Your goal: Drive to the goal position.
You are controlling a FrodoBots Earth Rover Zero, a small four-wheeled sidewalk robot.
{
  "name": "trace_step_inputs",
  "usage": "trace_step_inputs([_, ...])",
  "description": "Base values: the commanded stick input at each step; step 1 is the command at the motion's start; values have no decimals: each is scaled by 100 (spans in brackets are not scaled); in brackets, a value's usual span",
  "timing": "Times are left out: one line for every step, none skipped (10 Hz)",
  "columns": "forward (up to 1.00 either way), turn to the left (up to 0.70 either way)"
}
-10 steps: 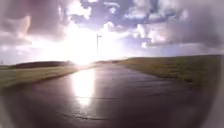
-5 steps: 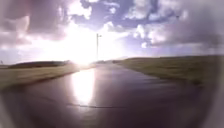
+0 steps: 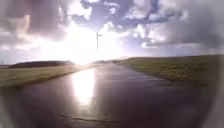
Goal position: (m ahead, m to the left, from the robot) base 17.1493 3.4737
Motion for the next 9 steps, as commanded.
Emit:
trace_step_inputs([70, 0])
trace_step_inputs([70, 0])
trace_step_inputs([70, 0])
trace_step_inputs([70, 0])
trace_step_inputs([70, 0])
trace_step_inputs([70, 0])
trace_step_inputs([70, 0])
trace_step_inputs([70, 0])
trace_step_inputs([70, 0])
